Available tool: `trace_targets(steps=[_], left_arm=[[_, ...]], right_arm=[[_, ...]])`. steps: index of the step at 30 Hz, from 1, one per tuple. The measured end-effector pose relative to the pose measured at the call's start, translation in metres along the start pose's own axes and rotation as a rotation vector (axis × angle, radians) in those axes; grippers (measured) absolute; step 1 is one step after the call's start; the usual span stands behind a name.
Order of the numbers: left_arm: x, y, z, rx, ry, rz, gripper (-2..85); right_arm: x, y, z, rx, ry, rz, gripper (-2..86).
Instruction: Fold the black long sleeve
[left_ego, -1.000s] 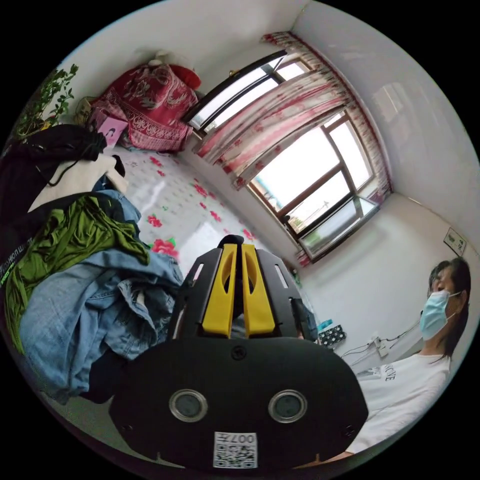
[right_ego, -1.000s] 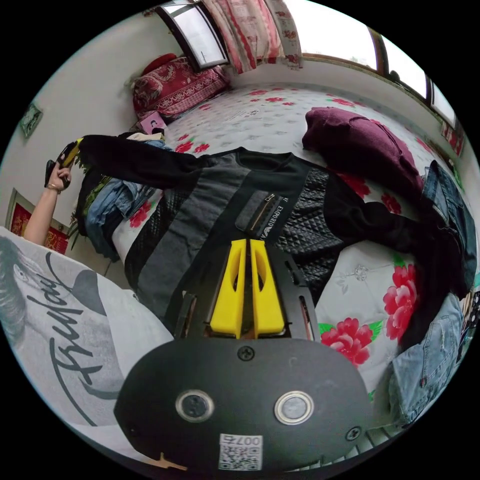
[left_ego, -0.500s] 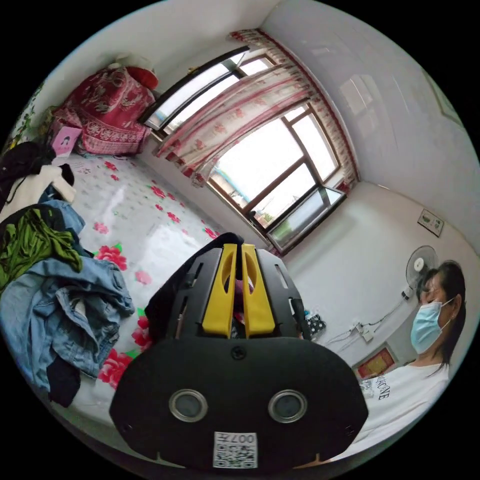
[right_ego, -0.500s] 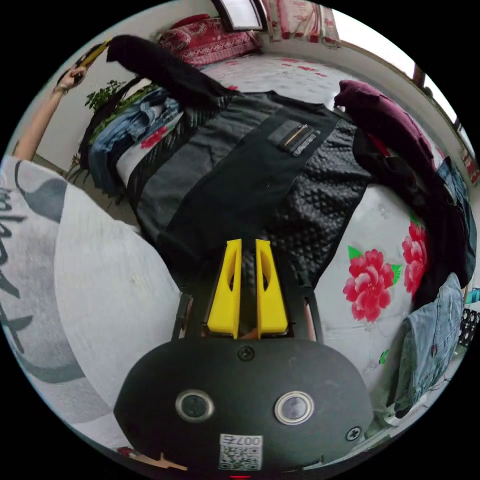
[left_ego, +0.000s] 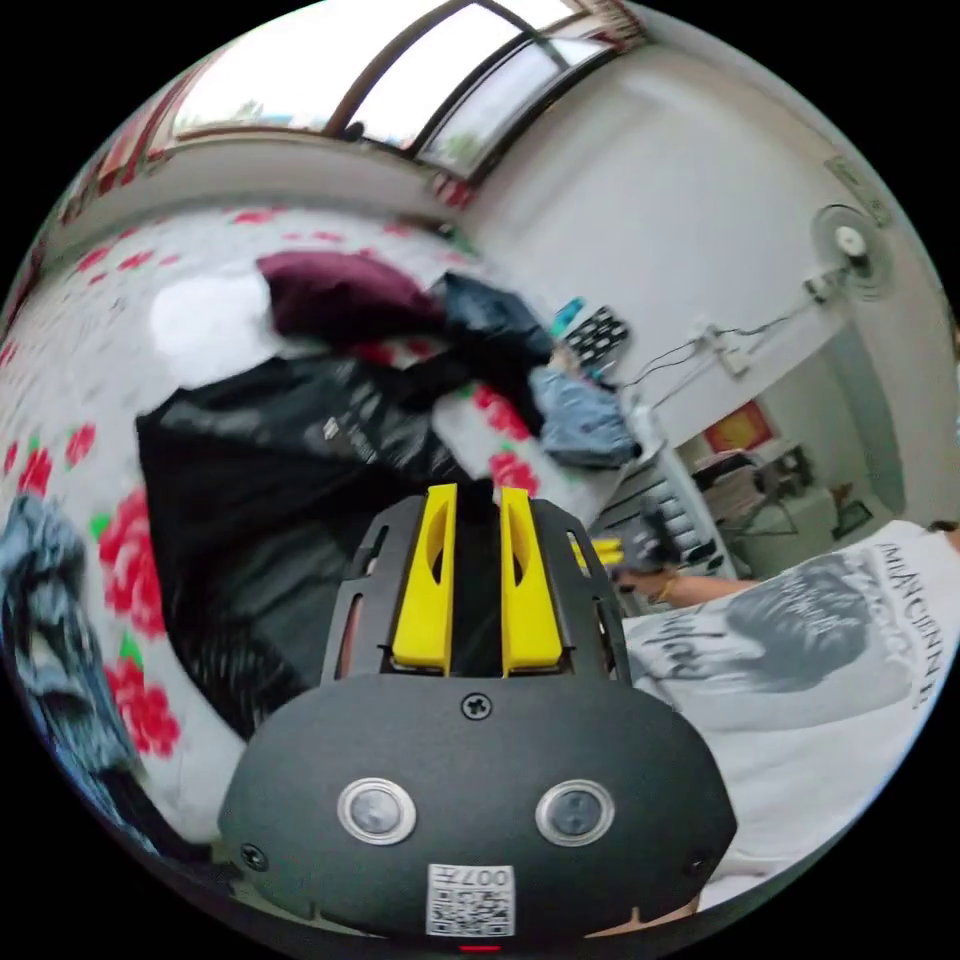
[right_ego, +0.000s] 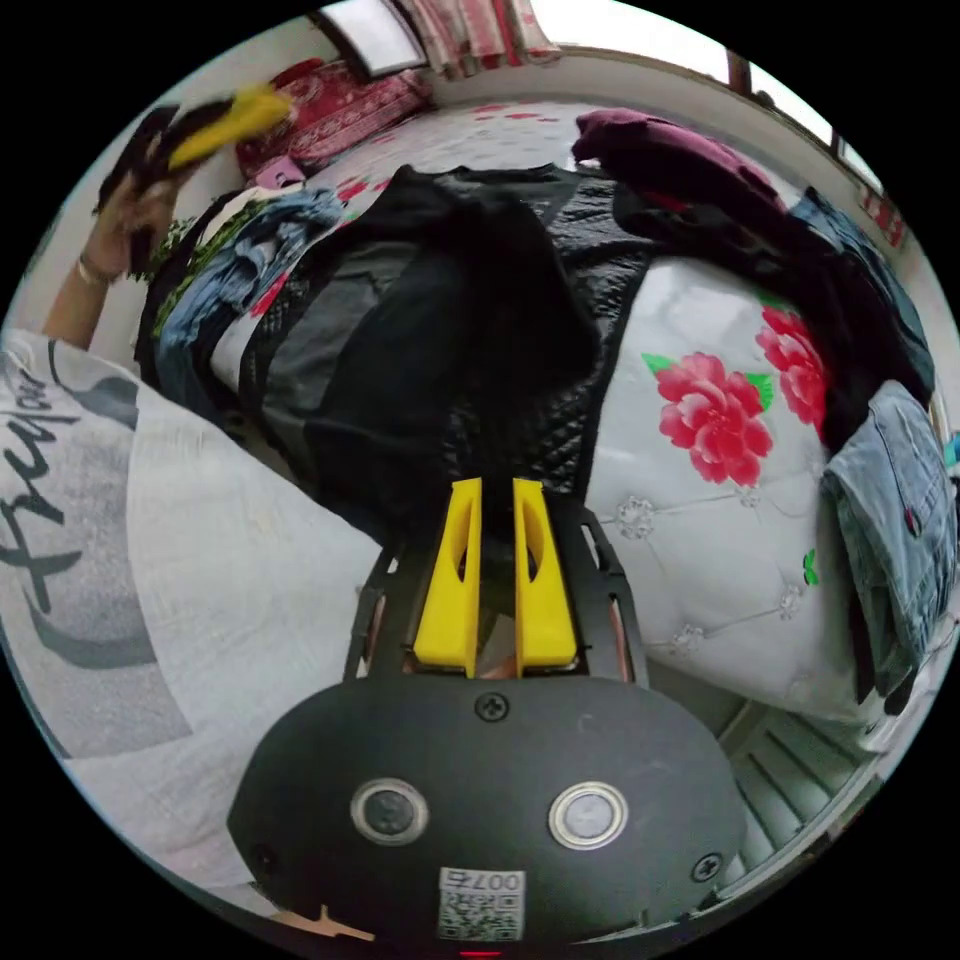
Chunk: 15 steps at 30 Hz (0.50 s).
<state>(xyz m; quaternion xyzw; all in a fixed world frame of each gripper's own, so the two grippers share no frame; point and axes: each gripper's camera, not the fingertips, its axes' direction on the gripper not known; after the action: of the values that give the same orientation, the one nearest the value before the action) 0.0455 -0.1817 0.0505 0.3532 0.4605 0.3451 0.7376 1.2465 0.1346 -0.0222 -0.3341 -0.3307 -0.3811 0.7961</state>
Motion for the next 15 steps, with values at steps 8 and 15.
trace_targets(steps=[8,15], left_arm=[[-0.097,0.109,0.044,-0.255,-0.324,-0.391,6.4],[-0.133,0.073,0.037,-0.201,-0.439,-0.395,6.5]], right_arm=[[0.033,-0.046,-0.024,0.138,0.046,0.086,8.0],[0.068,-0.152,-0.025,0.149,0.147,0.068,9.3]])
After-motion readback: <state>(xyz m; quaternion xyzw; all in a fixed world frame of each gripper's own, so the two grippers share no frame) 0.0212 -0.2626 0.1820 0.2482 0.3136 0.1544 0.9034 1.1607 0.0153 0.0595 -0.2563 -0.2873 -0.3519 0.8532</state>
